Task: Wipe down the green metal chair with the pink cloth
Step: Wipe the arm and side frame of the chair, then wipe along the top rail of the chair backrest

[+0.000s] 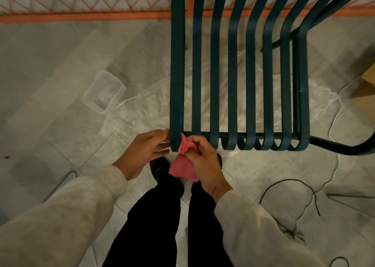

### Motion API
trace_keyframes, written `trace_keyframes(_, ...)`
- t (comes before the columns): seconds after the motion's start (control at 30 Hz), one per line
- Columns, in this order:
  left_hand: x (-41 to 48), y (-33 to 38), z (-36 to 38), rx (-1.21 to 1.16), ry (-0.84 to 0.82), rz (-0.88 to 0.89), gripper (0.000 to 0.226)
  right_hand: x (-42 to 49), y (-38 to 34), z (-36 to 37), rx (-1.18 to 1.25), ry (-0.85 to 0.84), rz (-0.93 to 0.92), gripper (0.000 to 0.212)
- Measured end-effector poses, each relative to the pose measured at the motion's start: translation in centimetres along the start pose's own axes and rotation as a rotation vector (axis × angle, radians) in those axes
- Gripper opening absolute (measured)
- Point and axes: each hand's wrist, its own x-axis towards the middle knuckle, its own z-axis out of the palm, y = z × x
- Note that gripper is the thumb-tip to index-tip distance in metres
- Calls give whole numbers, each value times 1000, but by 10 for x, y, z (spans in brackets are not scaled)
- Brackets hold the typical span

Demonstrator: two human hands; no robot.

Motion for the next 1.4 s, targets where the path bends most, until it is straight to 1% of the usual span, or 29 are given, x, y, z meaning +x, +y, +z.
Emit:
trace_keyframes(0.1, 2, 13, 2, -19, 71, 17, 29, -8, -16, -6, 110, -25, -21, 15)
trace_keyframes(0.2, 5, 36, 0, -69, 98, 79, 28, 1, -45, -4, 210, -16, 21, 18)
trace_keyframes(0.3, 11, 58, -1, -44, 117, 150, 25, 24, -79, -1, 260, 6, 76, 18)
trace_keyframes(0.37, 15, 67, -2, -21, 141, 175, 26, 40, -96, 1, 278, 22, 107, 25)
trace_keyframes(0.43, 17, 74, -3, -34, 130, 173, 28, 51, -107, 3, 292, 34, 100, 30)
trace_keyframes(0.53, 17, 79, -5, -63, 100, 135, 32, 49, -103, 4, 310, 27, 119, 30)
trace_keyframes(0.67, 15, 81, -6, -107, 71, 89, 37, 23, -78, 2, 394, -33, 179, 25)
trace_keyframes(0.8, 15, 84, -7, -92, 69, 91, 32, 22, -86, 4, 363, 28, 185, 22)
trace_keyframes(0.93, 17, 90, -12, -55, 22, 80, 36, 44, -124, 7, 194, 97, 142, 17)
trace_keyframes(1.03, 17, 94, -11, -39, 3, 92, 38, 57, -151, 14, 44, 197, 23, 14)
trace_keyframes(1.17, 15, 95, -9, -36, 10, 118, 37, 53, -150, 20, -197, 233, -134, 21)
trace_keyframes(1.23, 15, 92, -9, -40, 17, 135, 35, 43, -142, 21, -309, 230, -206, 19)
trace_keyframes(1.3, 16, 91, -8, -38, 30, 155, 31, 38, -135, 24, -524, 238, -326, 15)
trace_keyframes(1.37, 15, 92, -6, -33, 35, 159, 28, 37, -135, 27, -851, 213, -444, 21)
trace_keyframes(1.4, 14, 94, -6, -21, 38, 156, 28, 37, -140, 28, -972, 183, -468, 25)
